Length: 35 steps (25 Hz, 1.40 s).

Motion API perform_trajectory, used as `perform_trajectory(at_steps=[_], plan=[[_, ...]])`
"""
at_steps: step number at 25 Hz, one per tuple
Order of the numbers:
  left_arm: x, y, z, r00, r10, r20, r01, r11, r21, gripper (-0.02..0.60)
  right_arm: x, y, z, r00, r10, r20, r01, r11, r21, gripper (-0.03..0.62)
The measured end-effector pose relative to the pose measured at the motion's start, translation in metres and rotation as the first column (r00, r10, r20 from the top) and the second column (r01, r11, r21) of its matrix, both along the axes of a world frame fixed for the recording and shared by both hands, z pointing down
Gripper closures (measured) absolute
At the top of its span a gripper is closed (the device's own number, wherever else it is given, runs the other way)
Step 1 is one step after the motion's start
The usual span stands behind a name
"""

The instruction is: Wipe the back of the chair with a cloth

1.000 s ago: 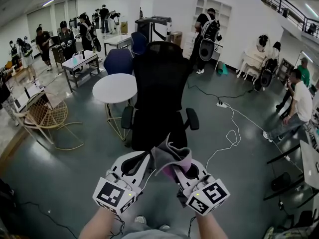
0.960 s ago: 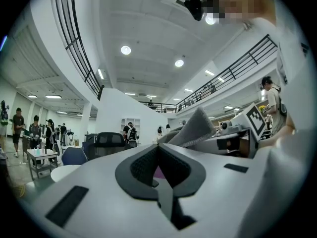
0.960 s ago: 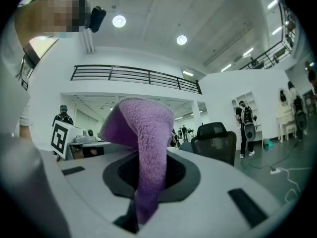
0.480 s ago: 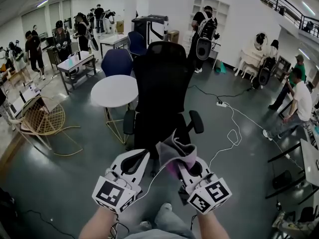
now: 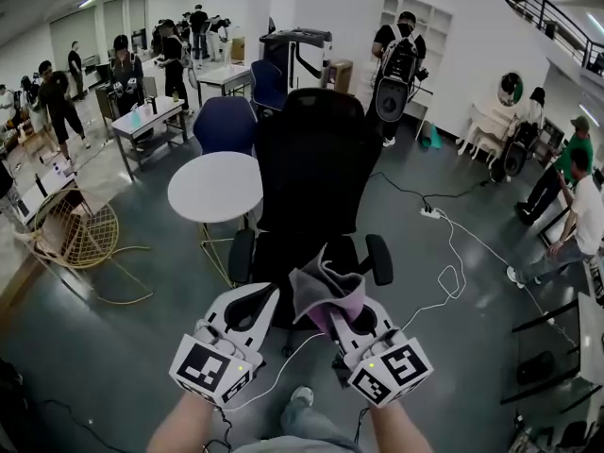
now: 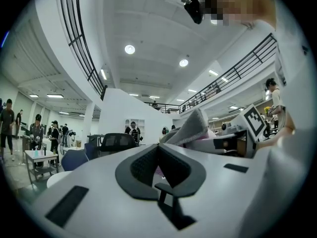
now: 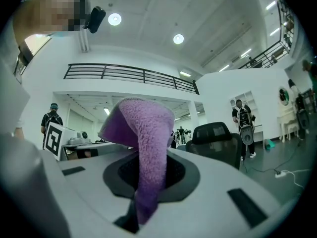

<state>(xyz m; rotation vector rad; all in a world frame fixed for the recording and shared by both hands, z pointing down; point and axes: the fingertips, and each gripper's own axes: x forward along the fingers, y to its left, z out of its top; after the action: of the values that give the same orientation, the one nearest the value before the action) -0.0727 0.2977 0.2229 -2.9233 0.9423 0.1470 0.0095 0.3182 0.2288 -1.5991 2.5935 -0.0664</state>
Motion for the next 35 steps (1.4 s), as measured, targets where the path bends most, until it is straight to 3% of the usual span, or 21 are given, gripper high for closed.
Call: perform_trajectory(at_steps=[11,18,26,35], plan=[[0.060,-0.088,-0.011,0.999,-0.043,-0.029,0.043,0.999,0.006,0.571,0.055,-0.092,-0.005,0.998,-0.062,-0.003,0.062,0.998,0.009,0.546],[0.075,-0.126,-0.002,0.999,-0.034,-0.010,0.033,0.999,-0.005,0.571,0.065,-0.128,0.006,0.998,-0.063,0.018,0.063,0.998,-0.008,0.545],[0.078,-0.185,-0.001,1.000,0.018,-0.013,-0.019,1.000,-0.007,0.571,0.064,-0.187,0.009,1.000,-0.013,0.017,0.014,1.000,-0.020,0.545],[0.051,-0.271,-0.005,0.995,0.095,0.013,-0.095,0.995,0.004,0.571,0.044,-0.271,0.005,0.996,0.079,0.049,-0.078,0.997,-0.027,0.546]])
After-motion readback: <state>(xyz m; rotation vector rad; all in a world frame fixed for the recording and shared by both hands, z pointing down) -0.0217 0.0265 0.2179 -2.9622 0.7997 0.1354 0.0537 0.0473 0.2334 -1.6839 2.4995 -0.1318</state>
